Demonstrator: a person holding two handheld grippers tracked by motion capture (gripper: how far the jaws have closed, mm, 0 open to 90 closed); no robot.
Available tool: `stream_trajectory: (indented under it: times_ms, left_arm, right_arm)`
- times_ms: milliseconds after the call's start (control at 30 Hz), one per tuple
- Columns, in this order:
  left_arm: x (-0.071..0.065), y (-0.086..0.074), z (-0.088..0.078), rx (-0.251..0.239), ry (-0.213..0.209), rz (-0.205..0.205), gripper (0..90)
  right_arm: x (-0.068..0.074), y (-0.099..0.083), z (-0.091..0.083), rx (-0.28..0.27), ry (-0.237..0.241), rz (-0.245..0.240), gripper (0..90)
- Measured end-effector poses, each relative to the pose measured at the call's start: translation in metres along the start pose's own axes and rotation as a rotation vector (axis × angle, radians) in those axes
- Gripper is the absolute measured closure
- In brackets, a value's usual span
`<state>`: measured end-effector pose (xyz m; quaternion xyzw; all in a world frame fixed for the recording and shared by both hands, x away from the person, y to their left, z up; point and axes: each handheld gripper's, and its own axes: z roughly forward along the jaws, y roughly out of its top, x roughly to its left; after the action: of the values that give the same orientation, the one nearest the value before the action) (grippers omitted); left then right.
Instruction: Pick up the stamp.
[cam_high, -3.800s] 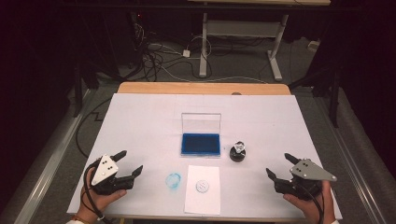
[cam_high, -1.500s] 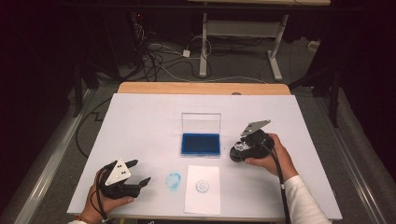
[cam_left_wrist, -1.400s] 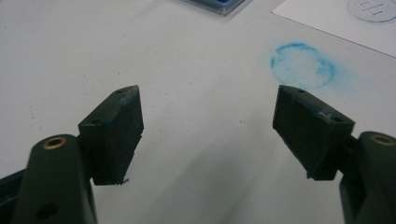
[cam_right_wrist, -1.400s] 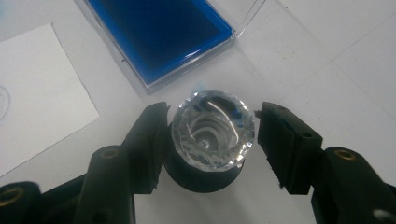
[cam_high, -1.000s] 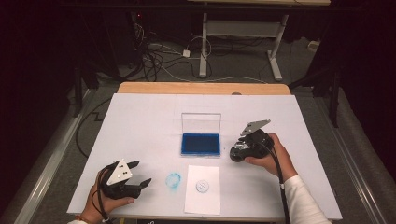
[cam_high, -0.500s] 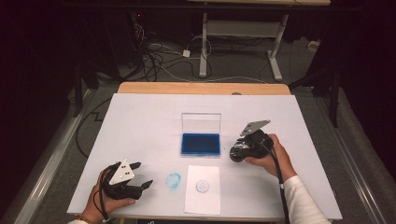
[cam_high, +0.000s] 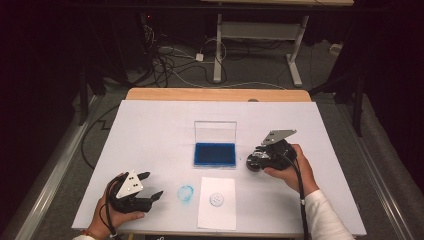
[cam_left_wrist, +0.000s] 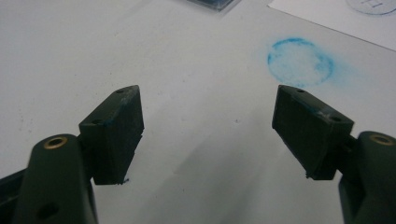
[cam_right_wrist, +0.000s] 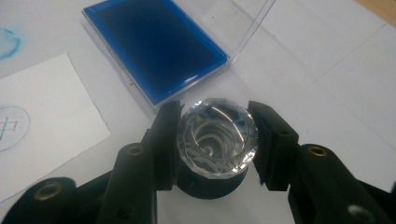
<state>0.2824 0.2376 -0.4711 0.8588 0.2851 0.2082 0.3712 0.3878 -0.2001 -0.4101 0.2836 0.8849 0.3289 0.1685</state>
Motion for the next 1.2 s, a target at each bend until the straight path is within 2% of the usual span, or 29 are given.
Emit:
stream_trajectory:
  times_ms: [300, 467, 533, 800, 1000, 1200]
  left_arm:
    - [0.006, 0.002, 0.0, -0.022, 0.016, -0.013, 23.9]
    - [0.008, 0.003, 0.0, -0.032, 0.022, -0.029, 23.9]
    - [0.007, 0.002, -0.001, -0.037, 0.024, -0.033, 23.9]
    - [0.005, 0.003, -0.001, -0.034, 0.029, -0.02, 23.9]
    - [0.002, 0.004, -0.002, -0.043, 0.022, -0.016, 23.9]
    - [0.003, 0.003, 0.001, -0.036, 0.008, -0.019, 23.9]
  right_arm:
    - [0.009, 0.004, -0.01, -0.046, 0.002, -0.032, 57.5]
    - [0.016, 0.002, -0.021, -0.083, 0.007, -0.029, 57.5]
    - [0.019, 0.003, -0.031, -0.117, 0.006, -0.033, 57.5]
    - [0.029, 0.006, -0.051, -0.178, -0.003, -0.06, 57.4]
    - [0.035, 0.006, -0.06, -0.202, -0.008, -0.068, 57.4]
    - [0.038, 0.01, -0.068, -0.235, 0.011, -0.076, 57.5]
